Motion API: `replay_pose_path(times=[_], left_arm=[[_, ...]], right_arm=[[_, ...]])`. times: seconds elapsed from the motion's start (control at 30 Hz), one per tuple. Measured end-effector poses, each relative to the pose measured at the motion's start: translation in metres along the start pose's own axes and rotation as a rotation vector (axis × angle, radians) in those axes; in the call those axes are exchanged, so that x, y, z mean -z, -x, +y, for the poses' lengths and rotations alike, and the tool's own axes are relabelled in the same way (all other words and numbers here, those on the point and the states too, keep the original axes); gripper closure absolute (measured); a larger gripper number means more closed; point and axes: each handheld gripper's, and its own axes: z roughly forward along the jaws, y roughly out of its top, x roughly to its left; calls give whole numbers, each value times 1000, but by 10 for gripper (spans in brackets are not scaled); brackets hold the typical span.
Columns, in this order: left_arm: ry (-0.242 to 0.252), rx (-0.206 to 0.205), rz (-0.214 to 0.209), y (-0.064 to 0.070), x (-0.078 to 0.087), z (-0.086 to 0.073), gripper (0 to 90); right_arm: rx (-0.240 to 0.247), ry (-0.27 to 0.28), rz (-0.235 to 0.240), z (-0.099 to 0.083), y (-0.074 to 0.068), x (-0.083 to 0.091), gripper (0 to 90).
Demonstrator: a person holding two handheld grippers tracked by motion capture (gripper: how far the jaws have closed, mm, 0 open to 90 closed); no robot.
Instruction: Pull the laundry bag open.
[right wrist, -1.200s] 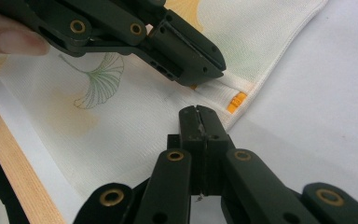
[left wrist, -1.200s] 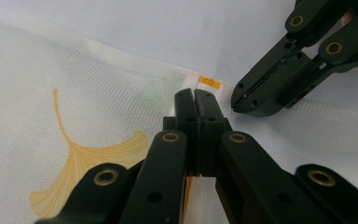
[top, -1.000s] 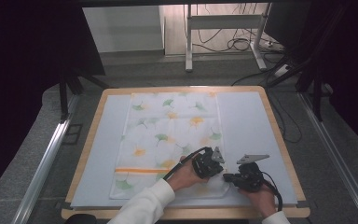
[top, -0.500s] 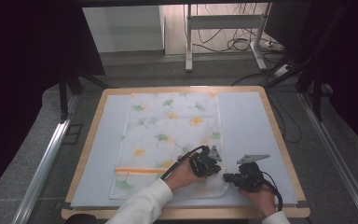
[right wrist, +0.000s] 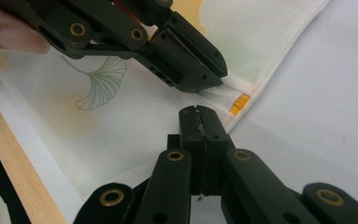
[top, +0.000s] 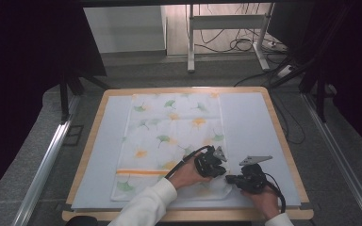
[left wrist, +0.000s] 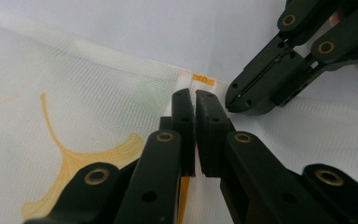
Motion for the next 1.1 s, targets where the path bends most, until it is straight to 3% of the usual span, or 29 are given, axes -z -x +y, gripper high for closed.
replay_pose_path(times=[0.1, 0.17, 0.2, 0.3, 0.47, 0.97, 1.1], left_arm=[[0, 8, 1, 0, 0, 0, 884], [-10, -16, 21, 2, 1, 1, 900], [1, 1, 29, 5, 0, 1, 900], [-19, -1, 49, 6, 2, 1, 900], [-15, 14, 54, 6, 4, -2, 900], [-22, 1, 55, 5, 7, -5, 900], [-17, 0, 54, 4, 6, -5, 900]], right_arm=[[3, 1, -2, 0, 0, 0, 899], [0, -1, -2, 0, -1, 0, 899], [2, -1, -4, 0, -1, 0, 899], [-1, -1, -6, 0, -1, 0, 900], [-4, -1, -3, 0, 0, 0, 900], [-28, 0, 11, 3, 3, 0, 899], [-42, 23, -13, 12, 5, -3, 899]])
